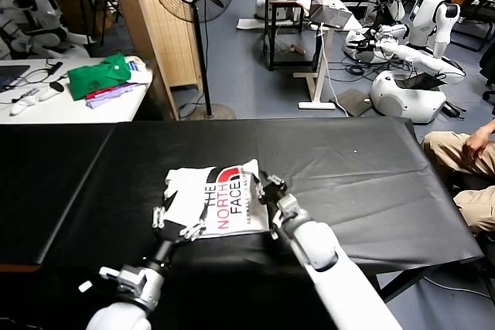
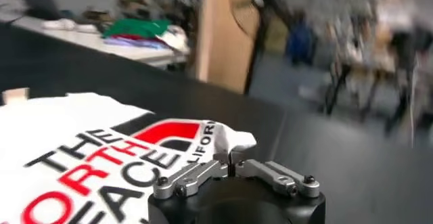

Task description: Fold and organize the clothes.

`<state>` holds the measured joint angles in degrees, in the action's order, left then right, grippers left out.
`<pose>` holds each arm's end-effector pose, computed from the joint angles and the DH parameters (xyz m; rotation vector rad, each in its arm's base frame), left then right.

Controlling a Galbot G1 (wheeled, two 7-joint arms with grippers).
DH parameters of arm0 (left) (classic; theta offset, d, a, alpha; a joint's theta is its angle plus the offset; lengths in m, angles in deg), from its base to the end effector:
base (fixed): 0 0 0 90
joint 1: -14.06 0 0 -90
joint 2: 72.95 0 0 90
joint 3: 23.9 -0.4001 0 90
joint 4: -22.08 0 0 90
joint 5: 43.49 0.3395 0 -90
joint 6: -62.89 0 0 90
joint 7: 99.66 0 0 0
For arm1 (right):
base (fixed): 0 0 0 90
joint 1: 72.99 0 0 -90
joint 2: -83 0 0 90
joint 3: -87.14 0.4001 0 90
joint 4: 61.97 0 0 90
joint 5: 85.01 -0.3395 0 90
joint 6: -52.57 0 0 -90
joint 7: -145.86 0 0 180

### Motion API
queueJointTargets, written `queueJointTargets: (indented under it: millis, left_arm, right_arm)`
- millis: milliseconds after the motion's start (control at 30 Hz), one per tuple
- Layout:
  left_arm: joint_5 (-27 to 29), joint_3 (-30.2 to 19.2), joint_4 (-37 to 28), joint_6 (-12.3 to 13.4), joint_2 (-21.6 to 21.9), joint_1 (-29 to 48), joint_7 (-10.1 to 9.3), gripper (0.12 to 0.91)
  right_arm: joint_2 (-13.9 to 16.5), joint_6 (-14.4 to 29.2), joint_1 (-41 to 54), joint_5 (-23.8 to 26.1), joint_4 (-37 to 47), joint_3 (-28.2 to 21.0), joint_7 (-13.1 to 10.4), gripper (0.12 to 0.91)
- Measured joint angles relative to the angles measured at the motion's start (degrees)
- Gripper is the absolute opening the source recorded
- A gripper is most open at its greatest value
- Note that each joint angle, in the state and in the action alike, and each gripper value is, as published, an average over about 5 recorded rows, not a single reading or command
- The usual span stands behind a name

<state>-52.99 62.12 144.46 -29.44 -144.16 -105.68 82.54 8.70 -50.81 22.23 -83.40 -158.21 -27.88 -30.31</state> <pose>0.1427 0.0515 -0.3269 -0.4135 -3.0844 -0.1311 0.3399 0.0391 -0.3588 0.6969 -2.9201 0.5106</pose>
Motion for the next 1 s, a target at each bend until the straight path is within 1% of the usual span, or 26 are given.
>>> queueJointTargets:
  millis: [100,200,267,300,433,567,733,867,1000]
  left_arm:
    - [-2.1,0.9,-0.5,0.2,0.6,0.1,-0.01,0.798]
    - [-2.9,1.3,-0.6,0.1,1.1,0.2,-0.42,0.798]
    - [-3.8,1.4,-0.5,-0.5,1.6,0.1,-1.29,0.798]
    - [-4.5,1.5,-0.4,-0.9,1.9,0.0,-1.94,0.798]
    - [-7.0,2.4,0.6,-2.5,3.5,-1.3,-4.56,0.798]
    - [-9.1,4.2,2.0,-3.0,5.1,-4.0,-5.99,0.798]
    - [-10.5,6.5,3.3,-3.8,5.7,-9.3,-6.96,0.798]
    - [-11.4,8.2,4.4,-3.9,6.1,-13.8,-7.43,0.798]
    - [-12.7,10.0,5.4,-4.4,6.7,-17.4,-7.99,0.798]
  right_arm:
    - [2.3,1.8,-2.6,1.1,-3.1,1.1,-0.9,0.525]
    - [4.0,2.4,-6.1,1.0,-6.7,2.7,-2.1,0.685]
    - [4.6,2.4,-9.0,0.3,-9.3,4.0,-3.2,0.757]
    - [4.7,2.4,-10.5,-0.3,-10.7,4.8,-3.9,0.778]
    - [4.3,2.4,-17.6,-3.0,-16.5,8.1,-7.2,0.796]
    - [3.2,3.6,-26.5,-4.1,-22.3,11.2,-11.1,0.798]
    - [1.9,4.6,-36.7,-4.0,-28.3,13.7,-15.5,0.798]
    - [1.5,4.7,-42.7,-3.8,-32.0,14.6,-18.7,0.798]
    - [1.6,4.9,-47.0,-3.7,-34.3,15.2,-20.6,0.798]
